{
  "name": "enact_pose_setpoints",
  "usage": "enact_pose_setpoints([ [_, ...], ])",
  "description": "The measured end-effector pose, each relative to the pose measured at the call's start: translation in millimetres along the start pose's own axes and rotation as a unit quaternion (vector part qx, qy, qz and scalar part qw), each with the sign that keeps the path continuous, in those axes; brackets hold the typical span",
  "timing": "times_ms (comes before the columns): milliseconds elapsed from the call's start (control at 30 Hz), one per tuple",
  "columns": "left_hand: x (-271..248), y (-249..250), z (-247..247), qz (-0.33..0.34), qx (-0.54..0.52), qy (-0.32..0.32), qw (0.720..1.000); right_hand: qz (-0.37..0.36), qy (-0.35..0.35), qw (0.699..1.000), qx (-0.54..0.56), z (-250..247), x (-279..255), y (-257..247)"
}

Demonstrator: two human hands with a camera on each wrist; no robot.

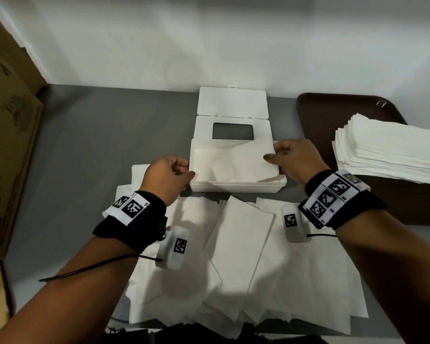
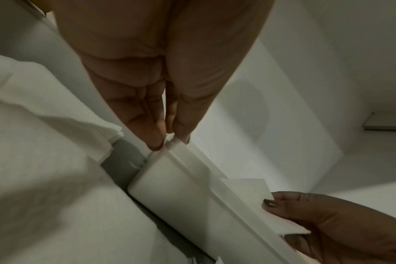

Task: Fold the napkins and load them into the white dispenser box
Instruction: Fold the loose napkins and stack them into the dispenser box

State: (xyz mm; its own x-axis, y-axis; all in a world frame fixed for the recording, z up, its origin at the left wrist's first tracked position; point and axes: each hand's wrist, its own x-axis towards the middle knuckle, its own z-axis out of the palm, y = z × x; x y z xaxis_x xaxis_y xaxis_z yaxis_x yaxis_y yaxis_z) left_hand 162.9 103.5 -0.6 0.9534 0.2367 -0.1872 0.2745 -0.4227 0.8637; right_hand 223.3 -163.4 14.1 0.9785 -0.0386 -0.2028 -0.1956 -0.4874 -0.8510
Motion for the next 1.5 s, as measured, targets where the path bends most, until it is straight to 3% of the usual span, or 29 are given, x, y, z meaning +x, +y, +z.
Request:
enact_pose_setpoints([
  [167,-16.9,4.6,-2.5,0.037,0.098,0.048,0.993,-0.049,0.077,0.987,-0.130,-12.0,-16.3,2.1],
  [300,-41.2,6.6,2.7,0.049,0.123,0.023,0.991,-0.045,0.078,0.992,-0.087,-15.0,-47.6,15.4],
  [433,-68.9,-0.6,18.2,0.067,0.134,-0.017,0.989,0.050,-0.023,0.998,0.035,-9.0,-88.6,39.1],
  [600,-89.5,-9.9,41.7,0.054,0.197,-0.071,0.976,0.164,-0.125,0.966,0.155,-2.4,-124.5,51.5],
  [833,-99.3,-16.5,56.1,0.043,0.277,-0.100,0.955,0.192,-0.143,0.959,0.149,9.5,-131.0,53.5],
  [967,-98.6,-17.9,57.8,0.035,0.265,-0.095,0.959,0.200,-0.155,0.960,0.119,13.6,-127.1,46.8],
  [1200,-97.2,-23.0,58.9,0.037,0.245,-0.086,0.965,0.157,-0.121,0.979,0.055,34.9,-125.1,42.4],
  [1333,-95.7,-22.9,57.1,0.045,0.217,-0.083,0.972,0.087,-0.109,0.989,0.050,37.7,-130.3,39.1],
  [1500,-103.0,-3.2,41.7,0.091,0.061,-0.113,0.988,0.012,-0.134,0.972,0.190,18.0,-144.3,17.5],
])
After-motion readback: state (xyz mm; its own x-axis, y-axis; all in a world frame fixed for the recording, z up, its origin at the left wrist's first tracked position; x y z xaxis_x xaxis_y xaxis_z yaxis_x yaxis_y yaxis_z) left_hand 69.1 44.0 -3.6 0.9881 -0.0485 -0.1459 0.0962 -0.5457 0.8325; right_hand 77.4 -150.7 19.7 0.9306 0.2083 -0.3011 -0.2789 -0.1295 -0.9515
